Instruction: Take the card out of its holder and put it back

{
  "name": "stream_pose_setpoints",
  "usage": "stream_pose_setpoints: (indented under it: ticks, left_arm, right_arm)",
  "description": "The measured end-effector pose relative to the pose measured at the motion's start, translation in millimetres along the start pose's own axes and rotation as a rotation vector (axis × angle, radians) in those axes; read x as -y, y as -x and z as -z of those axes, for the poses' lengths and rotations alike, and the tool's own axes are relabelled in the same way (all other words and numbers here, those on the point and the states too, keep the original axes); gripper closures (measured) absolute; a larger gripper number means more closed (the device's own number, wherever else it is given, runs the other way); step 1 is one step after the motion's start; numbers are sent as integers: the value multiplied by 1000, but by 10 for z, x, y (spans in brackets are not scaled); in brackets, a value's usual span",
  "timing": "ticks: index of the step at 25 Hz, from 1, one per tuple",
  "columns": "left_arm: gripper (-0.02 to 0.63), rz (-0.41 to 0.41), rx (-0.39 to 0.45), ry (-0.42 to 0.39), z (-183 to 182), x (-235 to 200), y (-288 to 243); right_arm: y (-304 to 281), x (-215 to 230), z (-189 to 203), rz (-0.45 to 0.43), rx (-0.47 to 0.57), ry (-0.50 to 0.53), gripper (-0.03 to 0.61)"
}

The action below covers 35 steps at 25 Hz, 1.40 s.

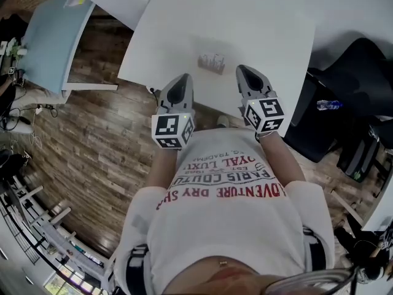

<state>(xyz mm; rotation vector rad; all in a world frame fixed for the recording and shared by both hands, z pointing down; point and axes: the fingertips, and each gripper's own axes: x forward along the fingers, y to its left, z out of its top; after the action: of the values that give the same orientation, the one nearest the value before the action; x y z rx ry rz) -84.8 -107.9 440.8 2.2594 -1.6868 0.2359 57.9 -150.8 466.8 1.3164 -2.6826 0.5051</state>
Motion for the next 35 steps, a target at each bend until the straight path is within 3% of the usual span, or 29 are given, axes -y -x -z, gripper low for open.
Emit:
stream_pose_setpoints:
  ticks: [8,14,18,19,20,21,25,35]
  left_arm:
    - [589,155,-43,-41,-76,-15,-515]
    - [589,250,-65,-71,-240,-172,-879]
    - [589,302,-113,-63,-127,-237,-1038]
    - [589,314,-128,-60,-81,-255,-1069]
    - [589,323,-141,-54,-38,-279,-1098]
    - [589,329,-151,-48,-2,-308,-1127]
    - [589,330,-178,-33,89,-421,-1247]
    - [589,328,-223,-29,309,-475,-1319]
  right_arm:
    - [-248,124,78,-30,-28,-62,552]
    - [-482,68,77,-57,-58,-16,551]
    - [-586,134,171,-41,-89,-6,549]
    - [-626,132,209,-57,-108,-3,523]
    - [-669,118,252,-81,-134,3,420]
    - [-714,96,296,-110,-162,17,388]
    - [-860,0,430,-244,-247,107,388]
    - [-1079,-107,770,-479,-395,190,390]
